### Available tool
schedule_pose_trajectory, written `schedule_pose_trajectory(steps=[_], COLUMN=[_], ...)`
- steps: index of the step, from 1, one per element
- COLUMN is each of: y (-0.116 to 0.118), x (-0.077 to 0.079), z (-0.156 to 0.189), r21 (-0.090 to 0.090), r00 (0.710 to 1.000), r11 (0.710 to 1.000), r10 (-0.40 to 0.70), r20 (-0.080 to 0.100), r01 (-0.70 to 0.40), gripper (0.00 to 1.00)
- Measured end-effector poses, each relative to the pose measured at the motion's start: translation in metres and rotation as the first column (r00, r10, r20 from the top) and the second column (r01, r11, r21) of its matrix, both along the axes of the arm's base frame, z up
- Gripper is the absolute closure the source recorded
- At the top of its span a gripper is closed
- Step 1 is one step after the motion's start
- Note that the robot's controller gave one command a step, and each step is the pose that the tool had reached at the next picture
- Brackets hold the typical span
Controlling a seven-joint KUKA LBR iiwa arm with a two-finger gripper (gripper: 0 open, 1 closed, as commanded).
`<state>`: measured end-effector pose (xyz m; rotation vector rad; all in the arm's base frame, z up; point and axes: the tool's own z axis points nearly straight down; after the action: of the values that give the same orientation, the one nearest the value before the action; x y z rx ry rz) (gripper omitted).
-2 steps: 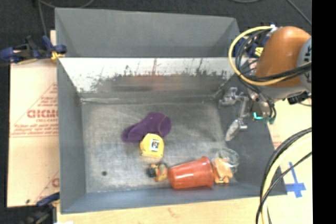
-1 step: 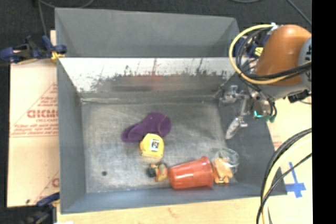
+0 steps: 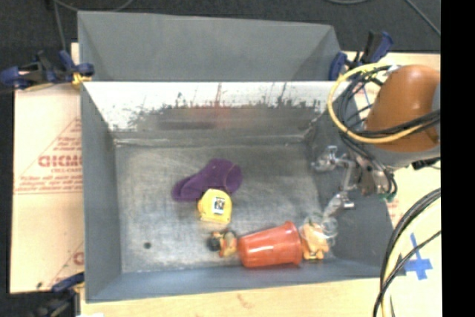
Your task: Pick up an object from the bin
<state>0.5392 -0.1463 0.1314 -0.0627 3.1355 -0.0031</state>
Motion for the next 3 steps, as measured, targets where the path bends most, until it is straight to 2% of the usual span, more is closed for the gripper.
schedule_pose_trajectory(steps=[1, 2, 3], y=[-0.002, 0.001, 0.028], x=[-0.037, -0.050, -0.059], z=[0.003, -0.014, -0.028], r21=[-0.005, 0.000, -0.001], r00=[1.000, 0.990, 0.937], r11=[1.000, 0.990, 0.937], r10=[0.019, 0.141, 0.348], r20=[0.015, -0.004, -0.004], r01=[-0.019, -0.141, -0.348], gripper=[0.00, 0.00, 0.00])
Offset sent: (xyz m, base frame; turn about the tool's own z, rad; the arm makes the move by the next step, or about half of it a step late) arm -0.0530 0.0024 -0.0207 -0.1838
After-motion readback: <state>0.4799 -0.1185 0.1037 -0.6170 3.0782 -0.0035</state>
